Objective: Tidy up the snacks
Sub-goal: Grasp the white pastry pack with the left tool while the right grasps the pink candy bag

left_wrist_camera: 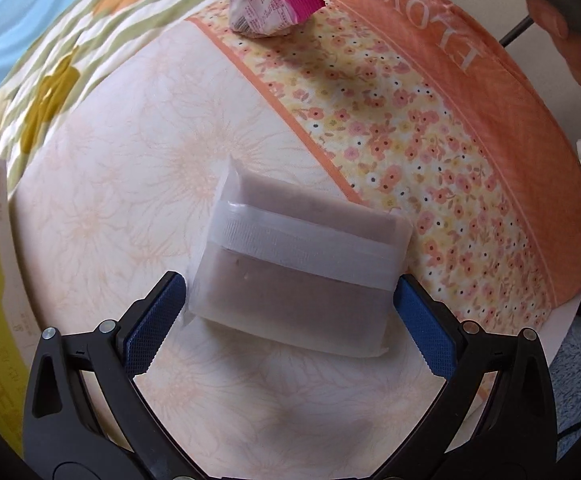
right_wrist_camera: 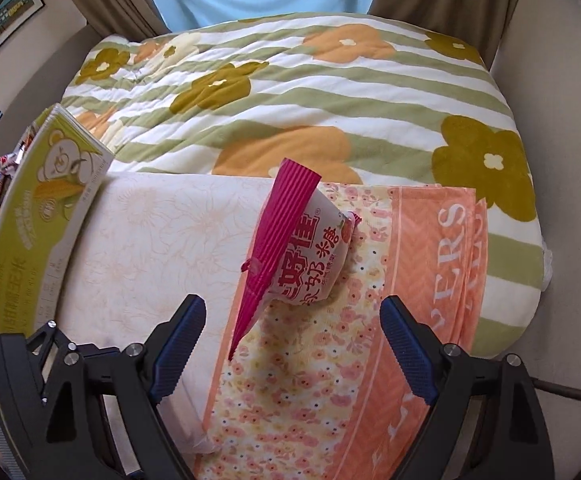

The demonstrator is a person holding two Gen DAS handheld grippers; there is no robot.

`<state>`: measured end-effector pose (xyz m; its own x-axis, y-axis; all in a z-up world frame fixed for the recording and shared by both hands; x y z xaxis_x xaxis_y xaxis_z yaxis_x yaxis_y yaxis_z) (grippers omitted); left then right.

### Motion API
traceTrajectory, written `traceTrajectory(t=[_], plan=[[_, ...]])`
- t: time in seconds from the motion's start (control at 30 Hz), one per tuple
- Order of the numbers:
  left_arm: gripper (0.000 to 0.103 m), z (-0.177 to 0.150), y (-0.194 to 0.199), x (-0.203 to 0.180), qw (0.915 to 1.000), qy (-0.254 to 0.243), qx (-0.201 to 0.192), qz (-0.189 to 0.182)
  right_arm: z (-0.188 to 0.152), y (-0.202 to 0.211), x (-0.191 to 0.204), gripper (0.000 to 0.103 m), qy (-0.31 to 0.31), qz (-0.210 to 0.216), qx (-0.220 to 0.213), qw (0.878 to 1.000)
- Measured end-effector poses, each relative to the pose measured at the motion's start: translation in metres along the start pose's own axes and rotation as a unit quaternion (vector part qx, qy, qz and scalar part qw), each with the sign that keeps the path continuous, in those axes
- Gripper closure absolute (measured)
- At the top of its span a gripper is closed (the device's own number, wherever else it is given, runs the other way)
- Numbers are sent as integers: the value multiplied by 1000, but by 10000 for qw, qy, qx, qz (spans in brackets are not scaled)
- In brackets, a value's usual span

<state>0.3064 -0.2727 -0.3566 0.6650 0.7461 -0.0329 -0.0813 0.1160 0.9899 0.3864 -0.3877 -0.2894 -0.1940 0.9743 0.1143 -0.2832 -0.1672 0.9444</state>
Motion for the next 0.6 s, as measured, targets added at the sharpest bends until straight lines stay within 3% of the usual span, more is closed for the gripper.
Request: traceTrajectory(t=[0.13, 0.3, 0.47, 0.6], plan=[[1, 5, -6, 3, 9999, 3, -92, -121, 4, -10, -2, 16, 79, -109, -2, 9999], [17, 9, -6, 9, 9997, 14, -239, -108, 7, -25, -1, 16, 241, -240, 72, 9994], [21, 10, -3, 29, 9991, 339, -235, -58, 11, -37, -4, 19, 239, -273, 98, 9993], [22, 9, -1, 56, 9971, 723, -243, -3, 14, -46, -4, 28, 217, -247, 140, 9994]])
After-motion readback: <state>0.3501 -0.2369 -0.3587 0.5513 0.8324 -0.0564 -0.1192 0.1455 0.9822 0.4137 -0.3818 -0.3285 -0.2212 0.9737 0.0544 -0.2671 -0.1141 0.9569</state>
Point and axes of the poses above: each gripper's, at about its wrist camera, not at the fingertips, and y roughly against the way its jaws point, x to its left, z to its top, the point moved 5 cm from there along -y, roughly the way its jaws point, and after that the axes turned 2 degrees about x, right-handed, at the moved point
